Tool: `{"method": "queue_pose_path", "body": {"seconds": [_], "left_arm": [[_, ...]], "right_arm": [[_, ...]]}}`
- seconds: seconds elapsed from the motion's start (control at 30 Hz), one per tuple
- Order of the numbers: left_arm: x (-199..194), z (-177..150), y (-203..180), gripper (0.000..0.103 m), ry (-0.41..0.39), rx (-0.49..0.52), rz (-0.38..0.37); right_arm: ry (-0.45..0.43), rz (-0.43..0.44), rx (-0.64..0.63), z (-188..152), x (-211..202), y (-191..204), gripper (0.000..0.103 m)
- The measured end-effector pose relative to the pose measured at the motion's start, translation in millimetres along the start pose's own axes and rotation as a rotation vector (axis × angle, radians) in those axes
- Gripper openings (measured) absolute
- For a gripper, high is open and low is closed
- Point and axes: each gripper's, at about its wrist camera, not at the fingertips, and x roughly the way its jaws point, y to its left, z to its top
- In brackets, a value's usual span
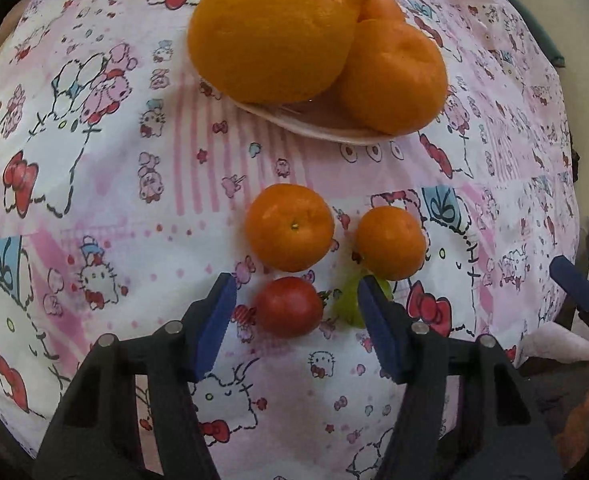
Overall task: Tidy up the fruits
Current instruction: 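Grasp the second red tomato with the left gripper while the right gripper grasps the green tomato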
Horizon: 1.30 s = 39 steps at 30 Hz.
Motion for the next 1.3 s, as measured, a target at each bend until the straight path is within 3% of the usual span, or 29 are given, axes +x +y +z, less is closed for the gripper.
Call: {"method": "queue_pose_path", "body": {"seconds": [0.23,0.37,0.4,0.67,0.93,1.07,1.3], "left_arm": [[1.1,-3.1,-10.9,0.058,0.008,0.056,0.008],[-2.9,-3.1,-7.1,0.029,0.006,0.044,0.006],[-3.3,-2.7,-5.1,0.027,0.011,0.039,0.003],[-25.8,-6.7,4.0,0.027,-0.014,0.029,-0.005],[-92.8,-12.6,10.7,0.027,-0.120,0.090,0.074],[-110.5,-16.0,19.7,0.027,-0.140,0.139,0.150],[-114.1,-17.9,44.0,0.027,-0.138,0.062,0.154]], "right_arm": [[0.004,-0.007,-0.015,-0.5,3.0,5.6,0.094],[0.001,-0.020,-0.023,-1.5,3.4,6.0,0.094],[0.001,-0.022,-0.022,-1.5,3.3,5.3,0.094],[-0.003,-0.027,-0.008,-1.3,2.3,2.0,0.094],[0.004,-0.010,-0.010,-3.7,1.2,7.4,0.094],[0.018,-0.011,-0.028,-5.1,6.2,14.8,0.094],[0.089,-0.005,-0.045,-6.0,24.8,19.8,0.094]]}}
